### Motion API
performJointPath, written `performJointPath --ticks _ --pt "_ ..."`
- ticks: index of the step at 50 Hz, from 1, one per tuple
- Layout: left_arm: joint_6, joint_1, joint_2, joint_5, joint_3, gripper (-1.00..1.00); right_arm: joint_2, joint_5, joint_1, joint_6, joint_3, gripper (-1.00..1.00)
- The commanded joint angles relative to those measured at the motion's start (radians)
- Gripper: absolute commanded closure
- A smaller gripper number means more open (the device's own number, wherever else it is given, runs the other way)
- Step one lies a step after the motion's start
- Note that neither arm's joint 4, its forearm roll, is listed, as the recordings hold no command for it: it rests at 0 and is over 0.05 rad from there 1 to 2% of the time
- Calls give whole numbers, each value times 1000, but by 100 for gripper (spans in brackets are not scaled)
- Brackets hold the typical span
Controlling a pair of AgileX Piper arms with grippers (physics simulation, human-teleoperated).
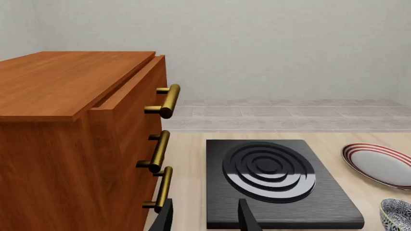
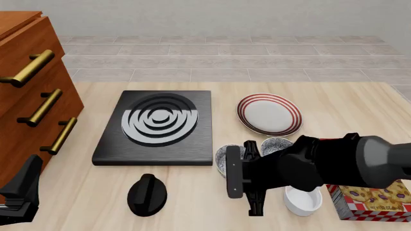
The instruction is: Pick the akita bowl from table center and place it on the plate.
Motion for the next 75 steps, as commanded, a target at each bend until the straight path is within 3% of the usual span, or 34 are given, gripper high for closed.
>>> performJointPath --ticks 1,5,14,18,28,44,49,51,59,75 --pt "0 0 0 0 0 -100 -66 28 -17 -40 15 100" --pt "0 0 0 0 0 -100 -84 57 5 -16 -3 100" --pt "0 0 0 0 0 -100 -161 127 31 -34 -17 100" --pt "0 0 0 0 0 -100 -171 151 38 -11 -48 100" --pt "0 0 0 0 0 -100 -213 180 8 -36 -74 100" --pt "0 0 0 0 0 -100 -188 182 -59 38 -167 100" --pt "0 0 0 0 0 -100 -171 193 -62 116 -225 100" --pt "0 0 0 0 0 -100 -164 188 -71 117 -227 100" --pt "0 0 0 0 0 -100 -126 170 -117 138 -242 100" --pt "0 0 0 0 0 -100 -31 127 -242 254 -321 100"
